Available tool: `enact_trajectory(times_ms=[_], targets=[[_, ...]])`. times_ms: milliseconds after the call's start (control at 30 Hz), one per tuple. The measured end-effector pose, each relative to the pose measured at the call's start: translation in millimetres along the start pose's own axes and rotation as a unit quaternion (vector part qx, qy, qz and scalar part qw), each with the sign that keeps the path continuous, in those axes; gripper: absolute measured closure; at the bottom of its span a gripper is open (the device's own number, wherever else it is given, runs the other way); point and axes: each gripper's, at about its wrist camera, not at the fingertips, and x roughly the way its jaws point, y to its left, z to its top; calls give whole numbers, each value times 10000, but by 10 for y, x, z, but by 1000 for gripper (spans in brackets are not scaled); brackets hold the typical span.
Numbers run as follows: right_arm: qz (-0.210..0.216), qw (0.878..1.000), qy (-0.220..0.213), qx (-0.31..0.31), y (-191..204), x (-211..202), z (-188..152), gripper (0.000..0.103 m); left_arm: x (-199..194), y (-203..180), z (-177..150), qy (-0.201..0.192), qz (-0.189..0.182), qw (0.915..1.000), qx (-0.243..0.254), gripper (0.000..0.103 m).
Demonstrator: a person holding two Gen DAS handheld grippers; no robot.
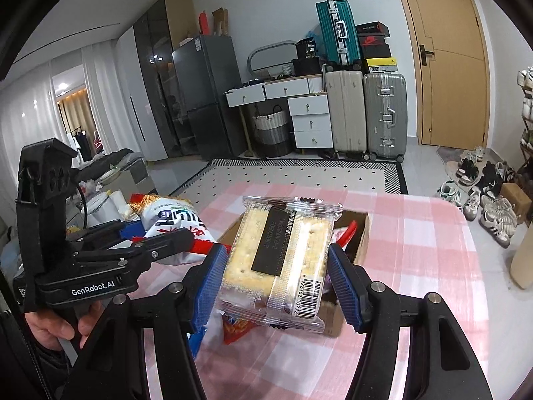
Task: Organize snacks
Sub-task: 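Carry both snacks over the box and open both grippers to drop them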
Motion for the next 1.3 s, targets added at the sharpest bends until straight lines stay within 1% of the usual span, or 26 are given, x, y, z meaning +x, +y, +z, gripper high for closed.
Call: enact_trajectory(times_ms=[167, 267, 367, 433, 533, 733, 967, 1133, 1300], targets=[[-35, 10000, -42, -80, -59, 19, 216, 41, 39, -15, 224, -56, 20, 10000, 18, 50], [-63, 9998, -81, -178, -73, 33, 349, 41, 87, -50, 338, -45, 195, 9997, 157, 50], [-105, 9997, -60, -202, -125, 98, 449, 41, 243, -69, 503, 43, 195, 9997, 130, 50], [-108, 9997, -44, -197, -170, 145, 537, 41, 296, -66, 550, 51, 198, 9997, 150, 50], [-35, 9999, -16, -105, -245, 227, 660, 41, 408, -30, 633, 173, 70, 9998, 28, 50], [34, 10000, 34, -31, -303, 428, 875, 41, 749, 66, 817, 331, 20, 9995, -4, 49], [95, 9996, 272, -30, -310, 764, 844, 41, 1262, 104, 849, 628, -17, 9980, -14, 49], [107, 9991, 409, 8, -374, 985, 764, 41, 1512, 160, 809, 733, -31, 9973, -44, 49], [117, 9987, 493, -27, -336, 1124, 708, 41, 1685, 193, 767, 846, -68, 9964, -21, 49]])
